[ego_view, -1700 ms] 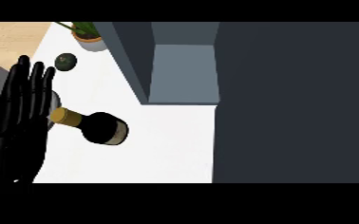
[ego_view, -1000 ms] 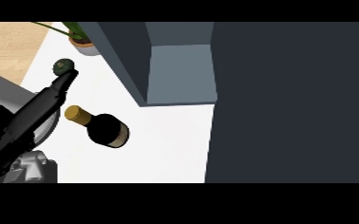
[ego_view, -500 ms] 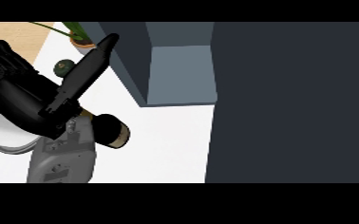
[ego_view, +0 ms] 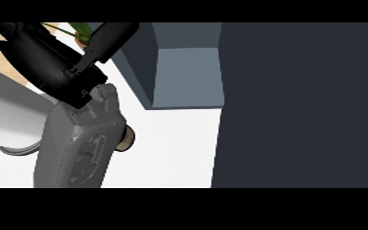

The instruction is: Pick up the wine, place it into the cabinet and close the cabinet

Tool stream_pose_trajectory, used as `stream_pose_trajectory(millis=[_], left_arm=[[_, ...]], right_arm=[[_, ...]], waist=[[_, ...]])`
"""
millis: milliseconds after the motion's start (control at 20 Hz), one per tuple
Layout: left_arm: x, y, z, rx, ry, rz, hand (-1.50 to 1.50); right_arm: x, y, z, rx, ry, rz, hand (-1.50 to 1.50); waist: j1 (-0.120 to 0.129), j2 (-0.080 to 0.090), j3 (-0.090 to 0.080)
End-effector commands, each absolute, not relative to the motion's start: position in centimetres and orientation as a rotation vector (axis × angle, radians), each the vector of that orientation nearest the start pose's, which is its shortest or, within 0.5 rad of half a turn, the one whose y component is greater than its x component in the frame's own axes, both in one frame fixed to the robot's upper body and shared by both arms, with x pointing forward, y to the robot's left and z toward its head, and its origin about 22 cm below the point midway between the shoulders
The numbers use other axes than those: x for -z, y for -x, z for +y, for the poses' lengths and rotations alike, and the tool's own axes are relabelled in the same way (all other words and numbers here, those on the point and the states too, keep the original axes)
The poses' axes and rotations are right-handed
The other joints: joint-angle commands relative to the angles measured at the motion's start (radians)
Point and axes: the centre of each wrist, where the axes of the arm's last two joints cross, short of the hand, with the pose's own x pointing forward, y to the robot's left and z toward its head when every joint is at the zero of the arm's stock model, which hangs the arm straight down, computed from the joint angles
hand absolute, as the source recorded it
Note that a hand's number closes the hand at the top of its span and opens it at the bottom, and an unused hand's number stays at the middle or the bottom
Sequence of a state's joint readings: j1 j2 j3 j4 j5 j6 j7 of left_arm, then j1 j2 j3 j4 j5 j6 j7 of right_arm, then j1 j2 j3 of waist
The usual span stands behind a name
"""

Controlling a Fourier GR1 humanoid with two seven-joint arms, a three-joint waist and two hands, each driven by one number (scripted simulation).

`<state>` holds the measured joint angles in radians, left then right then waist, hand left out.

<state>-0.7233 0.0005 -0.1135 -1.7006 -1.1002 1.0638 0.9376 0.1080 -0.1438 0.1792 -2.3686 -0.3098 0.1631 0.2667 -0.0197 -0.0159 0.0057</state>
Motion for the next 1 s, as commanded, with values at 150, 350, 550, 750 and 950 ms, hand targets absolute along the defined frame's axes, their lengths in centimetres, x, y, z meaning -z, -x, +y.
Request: stream_pose_trajectory(millis=[150, 350, 550, 750, 950], left_arm=[[-26.9, -30.7, 8.8, -0.875, -0.829, -1.906, -1.5], [-28.7, -29.4, 7.5, -0.885, -0.895, -1.88, -1.5], [-29.3, -28.9, 6.5, -0.838, -0.948, -1.854, -1.5], [-30.4, -27.8, 6.8, -0.837, -0.96, -1.842, -1.5], [-30.1, -27.5, 6.7, -0.832, -0.978, -1.854, -1.5]], right_arm=[[-17.1, -14.7, -21.4, -0.283, -0.489, -1.936, -1.5], [-17.8, -14.1, -21.4, -0.316, -0.501, -1.941, -1.5], [-18.3, -14.0, -20.7, -0.312, -0.497, -1.949, -1.5], [-18.5, -15.4, -21.0, -0.277, -0.462, -1.947, -1.5], [-18.5, -15.2, -20.3, -0.294, -0.446, -1.969, -1.5]], waist=[[0.003, -0.006, -0.002], [-0.009, -0.006, -0.002], [-0.021, 0.0, -0.004], [-0.009, 0.006, -0.005], [-0.013, 0.007, -0.005]])
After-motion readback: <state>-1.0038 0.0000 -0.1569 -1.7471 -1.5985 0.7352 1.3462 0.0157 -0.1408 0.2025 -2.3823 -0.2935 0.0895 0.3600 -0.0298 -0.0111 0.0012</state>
